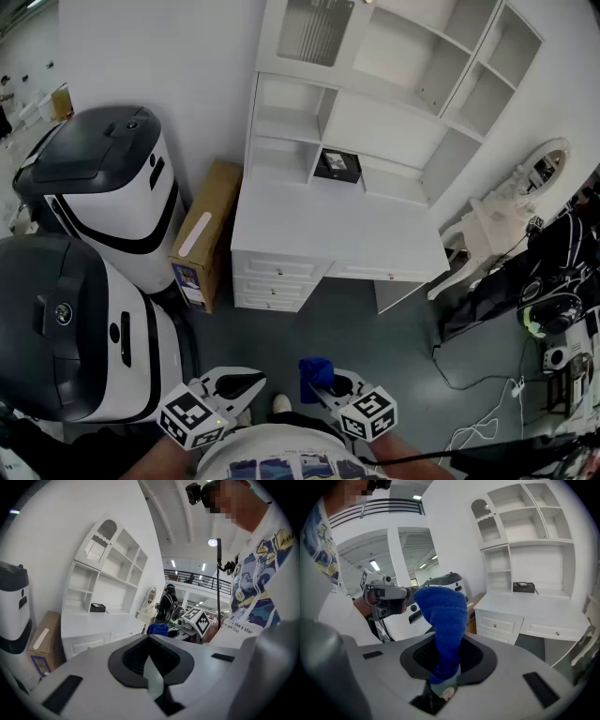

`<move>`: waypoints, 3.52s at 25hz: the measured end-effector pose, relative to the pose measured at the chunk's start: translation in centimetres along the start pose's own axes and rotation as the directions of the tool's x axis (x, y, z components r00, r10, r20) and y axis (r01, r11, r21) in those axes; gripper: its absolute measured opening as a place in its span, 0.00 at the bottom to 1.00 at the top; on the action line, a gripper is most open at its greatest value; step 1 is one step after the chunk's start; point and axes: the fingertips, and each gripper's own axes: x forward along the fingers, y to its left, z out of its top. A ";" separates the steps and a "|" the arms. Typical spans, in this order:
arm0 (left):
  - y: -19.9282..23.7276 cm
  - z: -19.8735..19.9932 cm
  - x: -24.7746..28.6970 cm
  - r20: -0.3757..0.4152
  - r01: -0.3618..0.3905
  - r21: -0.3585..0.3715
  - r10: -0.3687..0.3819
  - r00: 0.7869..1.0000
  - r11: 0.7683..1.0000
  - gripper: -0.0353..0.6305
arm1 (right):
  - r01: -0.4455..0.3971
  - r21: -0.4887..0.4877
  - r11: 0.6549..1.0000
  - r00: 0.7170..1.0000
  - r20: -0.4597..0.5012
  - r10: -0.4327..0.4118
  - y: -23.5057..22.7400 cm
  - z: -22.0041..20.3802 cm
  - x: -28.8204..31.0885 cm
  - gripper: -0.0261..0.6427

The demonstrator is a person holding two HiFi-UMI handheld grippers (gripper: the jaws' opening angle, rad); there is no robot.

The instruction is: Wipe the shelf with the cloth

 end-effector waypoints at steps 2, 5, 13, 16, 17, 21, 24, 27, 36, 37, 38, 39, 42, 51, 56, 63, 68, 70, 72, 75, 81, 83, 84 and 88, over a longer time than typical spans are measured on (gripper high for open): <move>-0.9 1.1 1.4 0.013 0.013 0.014 -0.013 1.000 1.000 0.07 | 0.005 -0.012 1.000 1.000 0.012 -0.004 -1.3 0.5 -0.6 0.19; -1.6 1.8 3.2 0.002 0.016 0.025 -0.017 1.000 1.000 0.07 | 0.000 -0.008 1.000 1.000 0.024 0.000 -3.1 1.0 -1.2 0.19; -1.1 3.4 8.1 -0.005 -0.035 0.027 0.035 0.999 0.999 0.07 | -0.042 -0.015 0.999 0.999 0.026 0.043 -8.8 0.7 -1.3 0.19; -1.1 4.0 9.2 0.000 -0.044 0.013 0.044 0.999 0.999 0.07 | -0.067 0.001 0.998 0.997 0.026 0.067 -10.2 1.2 -0.2 0.19; -1.0 4.1 9.4 -0.004 -0.044 0.007 0.044 0.999 0.999 0.07 | -0.077 0.010 0.997 0.997 0.030 0.077 -10.5 1.6 0.1 0.19; 1.6 4.7 9.7 -0.011 -0.055 0.002 0.055 0.998 0.999 0.07 | -0.096 0.016 0.995 0.994 0.061 0.095 -12.1 4.3 2.8 0.19; 5.1 5.8 9.6 0.007 -0.056 0.001 0.056 0.998 0.998 0.07 | -0.082 0.009 0.997 0.994 0.071 0.082 -13.5 7.1 5.9 0.19; 9.3 7.4 9.3 0.021 -0.057 0.008 0.057 0.998 0.998 0.07 | -0.055 0.024 0.998 0.995 0.081 0.053 -14.9 10.4 9.1 0.19; 21.3 12.3 5.0 0.087 -0.043 0.073 0.037 0.996 0.996 0.07 | 0.012 0.032 0.999 0.990 0.137 -0.016 -17.4 22.1 21.5 0.19; 22.4 12.5 4.4 0.091 -0.043 0.083 0.035 0.995 0.996 0.07 | 0.018 0.044 0.999 0.988 0.153 -0.025 -17.7 23.2 22.8 0.19; 23.5 12.7 4.0 0.095 -0.046 0.087 0.038 0.995 0.995 0.07 | 0.023 0.052 0.998 0.985 0.167 -0.031 -18.1 24.2 24.2 0.19; 24.6 12.7 3.6 0.099 -0.055 0.086 0.046 0.994 0.995 0.07 | 0.026 0.056 0.998 0.983 0.178 -0.035 -18.6 25.3 25.4 0.19; 27.1 13.0 2.9 0.112 -0.083 0.057 0.077 0.991 0.995 0.07 | 0.025 0.054 0.998 0.981 0.190 -0.035 -20.0 28.1 29.0 0.19; 33.4 16.0 2.3 0.150 -0.247 0.011 0.242 0.959 0.969 0.07 | -0.027 -0.010 1.000 0.978 0.207 0.029 -26.2 37.2 39.9 0.19; 35.8 17.4 2.5 0.151 -0.334 -0.026 0.334 0.930 0.942 0.07 | -0.048 -0.010 0.999 0.976 0.214 0.049 -29.9 41.0 45.3 0.19; 38.3 17.9 3.4 0.118 -0.425 -0.080 0.432 0.894 0.902 0.07 | -0.072 0.012 0.997 0.976 0.208 0.068 -33.8 43.5 50.5 0.19; 39.0 17.8 4.1 0.095 -0.459 -0.108 0.468 0.878 0.882 0.07 | -0.076 0.026 0.997 0.981 0.182 0.070 -35.8 43.0 53.0 0.19; 39.2 17.8 4.4 0.083 -0.471 -0.111 0.481 0.873 0.875 0.07 | -0.084 0.027 0.996 0.982 0.170 0.078 -36.2 42.4 53.8 0.19; 39.1 18.0 4.7 0.070 -0.481 -0.121 0.491 0.868 0.868 0.07 | -0.090 0.032 0.995 0.984 0.156 0.084 -36.5 41.7 54.6 0.19; 39.0 18.3 5.0 0.055 -0.500 -0.116 0.509 0.859 0.858 0.07 | -0.099 0.040 0.994 0.988 0.125 0.093 -36.8 40.2 55.8 0.19; 39.2 18.3 5.3 0.032 -0.529 -0.132 0.537 0.843 0.838 0.07 | -0.094 0.049 0.994 0.995 0.039 0.092 -38.0 37.0 58.2 0.19; 39.2 18.3 5.4 0.027 -0.538 -0.140 0.547 0.837 0.831 0.07 | -0.088 0.046 0.995 0.996 0.005 0.088 -38.3 35.8 59.0 0.19; 39.3 18.3 5.4 0.026 -0.543 -0.143 0.551 0.834 0.828 0.07 | -0.086 0.045 0.995 0.996 -0.011 0.086 -38.5 35.2 59.4 0.19; 39.2 18.2 5.8 0.020 -0.557 -0.152 0.566 0.824 0.817 0.07 | -0.067 0.028 0.997 0.995 -0.077 0.069 -39.1 33.1 60.8 0.19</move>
